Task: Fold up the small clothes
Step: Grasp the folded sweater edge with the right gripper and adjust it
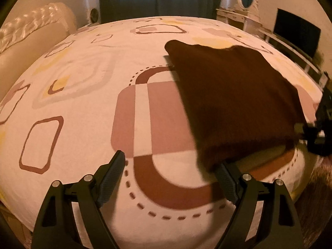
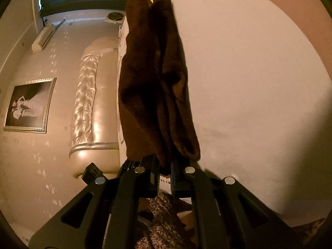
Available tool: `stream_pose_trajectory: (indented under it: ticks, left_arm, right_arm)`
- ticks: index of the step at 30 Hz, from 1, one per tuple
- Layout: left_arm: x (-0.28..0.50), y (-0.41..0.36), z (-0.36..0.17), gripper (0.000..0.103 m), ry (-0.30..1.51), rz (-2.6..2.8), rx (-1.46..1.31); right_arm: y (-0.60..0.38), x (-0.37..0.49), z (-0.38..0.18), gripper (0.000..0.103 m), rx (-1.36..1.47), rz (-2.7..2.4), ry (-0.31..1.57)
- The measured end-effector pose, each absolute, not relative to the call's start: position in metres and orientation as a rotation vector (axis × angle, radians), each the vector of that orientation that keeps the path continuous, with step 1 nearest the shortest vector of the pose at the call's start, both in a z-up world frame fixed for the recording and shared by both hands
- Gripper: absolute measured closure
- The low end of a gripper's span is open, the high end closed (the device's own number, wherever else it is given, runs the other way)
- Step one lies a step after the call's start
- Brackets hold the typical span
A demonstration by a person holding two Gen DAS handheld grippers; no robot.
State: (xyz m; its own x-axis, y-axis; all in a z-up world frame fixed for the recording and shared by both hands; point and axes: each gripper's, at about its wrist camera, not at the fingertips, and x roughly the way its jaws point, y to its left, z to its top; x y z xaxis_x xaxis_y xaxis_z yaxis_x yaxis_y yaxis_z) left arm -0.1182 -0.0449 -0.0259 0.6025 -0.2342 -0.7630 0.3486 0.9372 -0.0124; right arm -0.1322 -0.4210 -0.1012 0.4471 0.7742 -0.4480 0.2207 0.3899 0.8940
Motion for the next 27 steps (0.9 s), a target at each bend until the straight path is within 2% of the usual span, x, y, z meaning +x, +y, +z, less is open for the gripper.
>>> stream_pose_trajectory:
  ticks: [7, 10, 15, 20, 27]
  left_arm:
    - [-0.125, -0.032, -0.027, 0.020, 0.868, -0.356, 0.170]
    - [-0.130, -0.022, -0.022, 0.020, 0.877, -0.397, 0.152]
    - [-0.120, -0.001, 0.002, 0.020, 0.877, -0.458, -0.069]
    - [-0.092, -0.019, 0.015, 0.020, 0.852, -0.488, -0.185]
    - [-0.073, -0.064, -0.008, 0.020, 0.897, -0.504, -0.122]
  right_arm:
    - [-0.427, -0.138, -0.101, 0.093, 1.155, 0.472, 1.096]
    - [-0.430, -0.139, -0.096, 0.082, 1.163, 0.484, 1.107]
    - [-0.441, -0.139, -0.066, 0.048, 1.046, 0.436, 1.058]
    - [-0.450, -0.108, -0.051, 0.039, 1.004, 0.382, 0.986]
    - [-0.428, -0.072, -0.062, 0.039, 1.013, 0.391, 0.999]
